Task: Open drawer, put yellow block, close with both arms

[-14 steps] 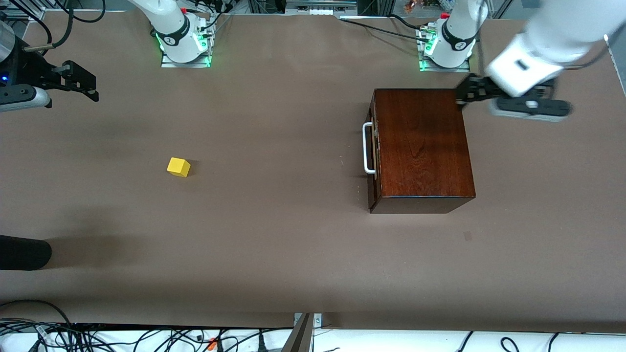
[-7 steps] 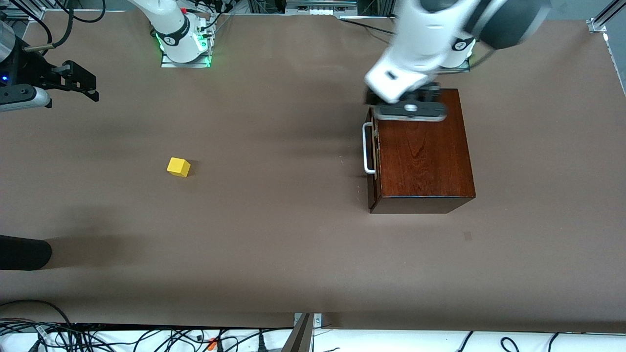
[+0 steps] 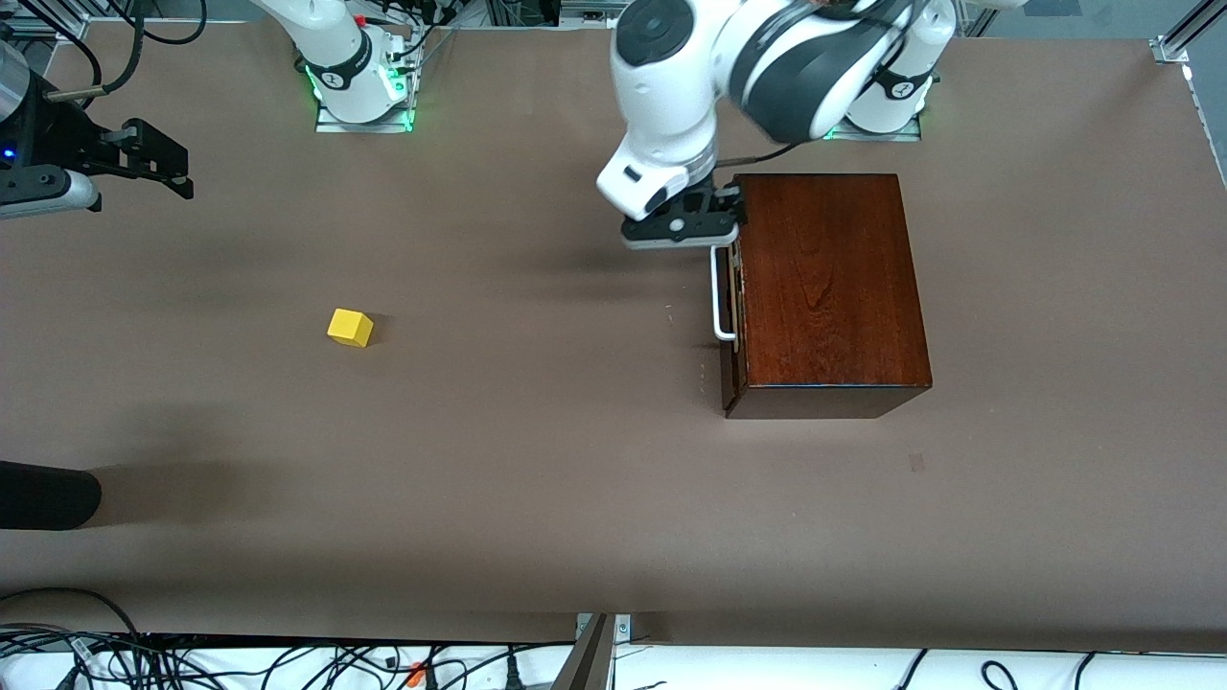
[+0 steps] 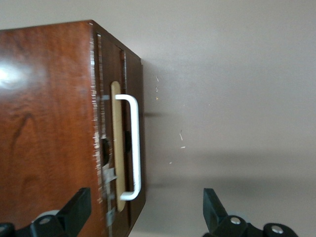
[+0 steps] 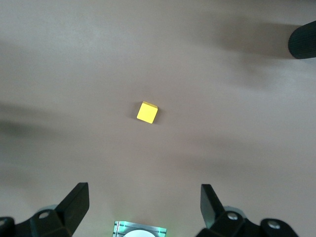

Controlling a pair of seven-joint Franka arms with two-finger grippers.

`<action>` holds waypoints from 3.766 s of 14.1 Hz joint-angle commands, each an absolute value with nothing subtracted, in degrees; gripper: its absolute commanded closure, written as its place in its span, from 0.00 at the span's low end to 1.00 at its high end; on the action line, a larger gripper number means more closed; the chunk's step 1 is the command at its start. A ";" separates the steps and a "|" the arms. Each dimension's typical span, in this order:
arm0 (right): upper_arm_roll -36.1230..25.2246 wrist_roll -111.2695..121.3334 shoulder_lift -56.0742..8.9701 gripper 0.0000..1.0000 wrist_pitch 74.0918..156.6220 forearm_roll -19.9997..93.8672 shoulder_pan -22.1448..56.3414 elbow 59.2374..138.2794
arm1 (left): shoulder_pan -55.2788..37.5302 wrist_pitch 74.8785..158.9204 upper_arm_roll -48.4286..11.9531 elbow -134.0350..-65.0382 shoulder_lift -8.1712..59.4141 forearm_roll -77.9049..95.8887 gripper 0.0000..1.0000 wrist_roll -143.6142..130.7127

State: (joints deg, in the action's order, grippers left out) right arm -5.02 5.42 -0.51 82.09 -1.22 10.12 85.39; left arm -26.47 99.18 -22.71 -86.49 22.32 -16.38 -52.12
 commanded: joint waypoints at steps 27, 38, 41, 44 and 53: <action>-5.19 6.15 -1.23 0.00 80.68 -0.35 9.93 83.85 | -25.40 110.56 -21.88 -95.71 30.85 -29.62 0.00 -52.12; -5.19 6.06 -1.23 0.00 80.68 -0.35 9.93 83.85 | -25.66 111.45 -21.80 -95.54 32.78 -30.06 0.00 -53.96; -5.19 6.07 -1.23 0.00 80.68 -0.35 9.93 83.76 | -25.75 111.45 -21.80 -95.19 32.78 -30.06 0.00 -53.96; -5.19 6.15 -1.23 0.00 80.77 -0.35 9.93 83.76 | -26.19 111.45 -21.88 -94.92 32.78 -29.97 0.00 -54.75; -5.19 6.06 -1.23 0.00 80.77 -0.35 9.93 83.76 | -27.25 111.45 -22.15 -93.43 33.57 -29.44 0.00 -56.60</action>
State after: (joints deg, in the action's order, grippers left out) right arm -5.04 5.42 -0.57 81.92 -1.22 10.11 85.39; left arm -26.43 111.49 -21.85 -94.74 32.87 -28.21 -55.00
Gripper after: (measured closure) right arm 0.000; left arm 0.000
